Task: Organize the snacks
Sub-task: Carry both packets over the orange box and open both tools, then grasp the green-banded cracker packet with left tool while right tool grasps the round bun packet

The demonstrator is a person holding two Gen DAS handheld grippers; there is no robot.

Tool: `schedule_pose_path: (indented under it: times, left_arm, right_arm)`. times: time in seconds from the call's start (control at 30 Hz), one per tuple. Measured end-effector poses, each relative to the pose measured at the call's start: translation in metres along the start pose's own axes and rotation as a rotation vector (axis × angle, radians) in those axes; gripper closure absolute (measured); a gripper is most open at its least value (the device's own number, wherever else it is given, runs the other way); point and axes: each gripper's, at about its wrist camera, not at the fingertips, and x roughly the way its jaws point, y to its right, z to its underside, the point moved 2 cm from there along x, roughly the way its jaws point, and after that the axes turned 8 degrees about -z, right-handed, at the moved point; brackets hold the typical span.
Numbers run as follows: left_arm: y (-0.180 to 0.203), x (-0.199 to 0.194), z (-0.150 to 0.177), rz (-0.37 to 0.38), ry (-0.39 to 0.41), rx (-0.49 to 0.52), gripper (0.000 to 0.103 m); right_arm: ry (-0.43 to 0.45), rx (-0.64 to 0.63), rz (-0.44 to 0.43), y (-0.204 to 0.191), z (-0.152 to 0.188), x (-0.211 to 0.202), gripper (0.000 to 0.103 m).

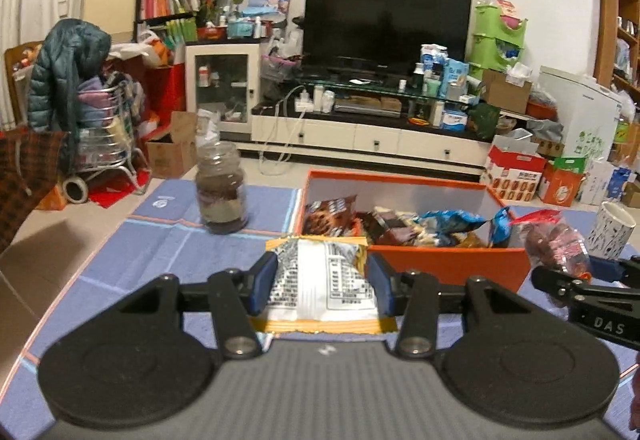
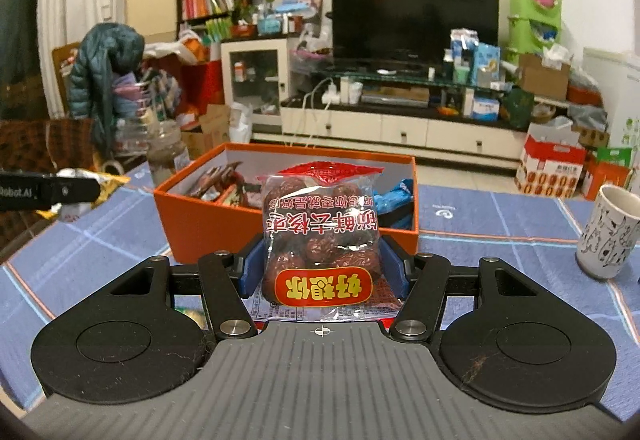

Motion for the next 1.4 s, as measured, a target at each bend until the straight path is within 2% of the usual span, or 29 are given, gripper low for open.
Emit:
schedule_pose_path:
  times: [0.13,0.3,0.33,0.4,0.47,0.5,0.53,0.57,0.63,0.73,0.87,0.93,1.1,1.17,1.23,1.27,1.33,1.4]
  left_arm:
    - [0.023,0.022,-0.028,0.025,0.031,0.021,0.056]
    - [0.057,0.090,-0.066,0.075,0.007,0.028,0.054]
    - [0.065,0.108,-0.068,0.088,-0.008,0.038,0.051]
    - [0.069,0.125,-0.067,0.094,-0.044,0.041,0.036]
    - [0.061,0.116,-0.065,0.086,-0.049,0.024,0.029]
    - [0.054,0.103,-0.062,0.099,-0.025,0.018,0.027]
    - [0.046,0.091,-0.058,0.101,-0.007,0.019,0.021]
    - [0.036,0.075,-0.050,0.089,0.003,0.021,0.008]
    - [0.016,0.049,-0.029,0.041,0.006,0.009,0.001]
    - [-0.011,0.023,0.008,0.006,-0.052,-0.041,0.001]
    - [-0.036,0.005,0.041,-0.048,-0.104,-0.098,0.001]
    - [-0.043,0.007,0.050,-0.038,-0.146,-0.133,0.001]
    - [-0.054,0.005,0.061,-0.037,-0.162,-0.111,0.001]
    - [-0.060,0.005,0.062,-0.029,-0.172,-0.123,0.001]
    - [-0.065,0.005,0.063,-0.019,-0.184,-0.145,0.001]
    - [-0.067,0.005,0.062,-0.010,-0.185,-0.155,0.001]
    - [-0.067,0.004,0.060,-0.001,-0.181,-0.161,0.001]
    - [-0.067,0.003,0.059,-0.003,-0.173,-0.157,0.001]
  right_arm:
    - [0.008,0.015,-0.004,0.010,-0.024,0.017,0.054]
    - [0.015,0.019,0.009,0.015,-0.067,0.070,0.054]
    - [-0.001,0.013,0.012,0.016,-0.075,0.086,0.054]
    - [-0.064,0.017,0.003,0.021,-0.084,0.115,0.052]
    - [-0.115,0.043,0.006,0.026,-0.086,0.126,0.052]
    - [-0.097,0.057,0.011,0.029,-0.084,0.117,0.050]
    - [-0.068,0.075,0.004,0.031,-0.081,0.103,0.046]
    - [-0.046,0.095,-0.007,0.032,-0.076,0.087,0.039]
    - [-0.031,0.124,-0.036,0.031,-0.055,0.051,0.036]
    - [-0.082,0.150,-0.051,0.018,-0.004,0.007,0.035]
    - [-0.192,0.265,-0.048,-0.002,0.060,-0.024,0.044]
    - [-0.231,0.245,-0.044,-0.017,0.075,-0.024,0.047]
    - [-0.281,0.252,-0.070,-0.052,0.097,-0.011,0.050]
    - [-0.253,0.259,-0.010,-0.058,0.096,-0.005,0.051]
    - [-0.175,0.329,0.097,-0.056,0.093,-0.001,0.042]
    - [-0.142,0.389,0.137,-0.056,0.092,0.003,0.032]
    - [-0.083,0.484,0.181,-0.057,0.094,0.009,0.031]
    - [-0.048,0.485,0.215,-0.068,0.095,0.020,0.031]
